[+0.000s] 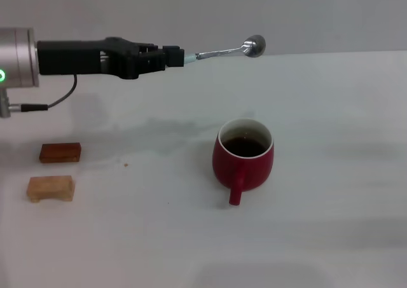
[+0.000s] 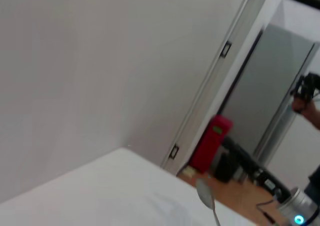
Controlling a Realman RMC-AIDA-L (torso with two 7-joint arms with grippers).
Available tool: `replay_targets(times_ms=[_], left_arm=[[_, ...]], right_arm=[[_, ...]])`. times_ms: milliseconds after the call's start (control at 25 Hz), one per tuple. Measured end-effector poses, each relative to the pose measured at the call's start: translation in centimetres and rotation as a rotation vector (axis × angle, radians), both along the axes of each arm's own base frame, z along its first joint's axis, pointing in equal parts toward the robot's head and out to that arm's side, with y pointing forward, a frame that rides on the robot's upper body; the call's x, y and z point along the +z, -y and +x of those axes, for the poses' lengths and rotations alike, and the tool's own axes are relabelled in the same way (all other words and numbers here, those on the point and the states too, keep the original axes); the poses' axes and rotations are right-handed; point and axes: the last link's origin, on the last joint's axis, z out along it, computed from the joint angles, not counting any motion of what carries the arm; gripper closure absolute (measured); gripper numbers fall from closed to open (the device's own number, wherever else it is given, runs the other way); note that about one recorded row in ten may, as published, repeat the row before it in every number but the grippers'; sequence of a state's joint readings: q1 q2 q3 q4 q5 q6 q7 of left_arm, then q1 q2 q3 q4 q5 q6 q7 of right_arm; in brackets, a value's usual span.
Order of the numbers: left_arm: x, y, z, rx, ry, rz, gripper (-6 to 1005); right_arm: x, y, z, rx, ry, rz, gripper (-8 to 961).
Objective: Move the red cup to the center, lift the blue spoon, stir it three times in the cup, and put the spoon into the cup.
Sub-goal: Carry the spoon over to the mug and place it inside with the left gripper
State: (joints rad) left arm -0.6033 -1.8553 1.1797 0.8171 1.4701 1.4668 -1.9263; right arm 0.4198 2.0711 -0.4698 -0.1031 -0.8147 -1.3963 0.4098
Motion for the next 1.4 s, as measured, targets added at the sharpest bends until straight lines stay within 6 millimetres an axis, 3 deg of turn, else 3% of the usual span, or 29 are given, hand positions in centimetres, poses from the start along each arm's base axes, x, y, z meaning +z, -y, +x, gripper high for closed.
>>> replay_targets(times_ms=[400, 760, 1400], left_arm=[[0.7, -1.6, 2.8, -0.019, -0.208, -0.067, 870], [1.3, -1.7, 4.3, -0.053, -0.336, -0.106, 870], [-1.4, -2.8, 6.9, -0.099, -0.564, -0.131, 870]], right_arm=[[0.4, 0.4, 0.5, -0.009, 0.024, -0.005, 485], [0.0, 0.3, 0.6, -0.018, 0.024, -0.023, 486], [-0.8, 0.2, 0.3, -0.015, 0.013, -0.049, 485]])
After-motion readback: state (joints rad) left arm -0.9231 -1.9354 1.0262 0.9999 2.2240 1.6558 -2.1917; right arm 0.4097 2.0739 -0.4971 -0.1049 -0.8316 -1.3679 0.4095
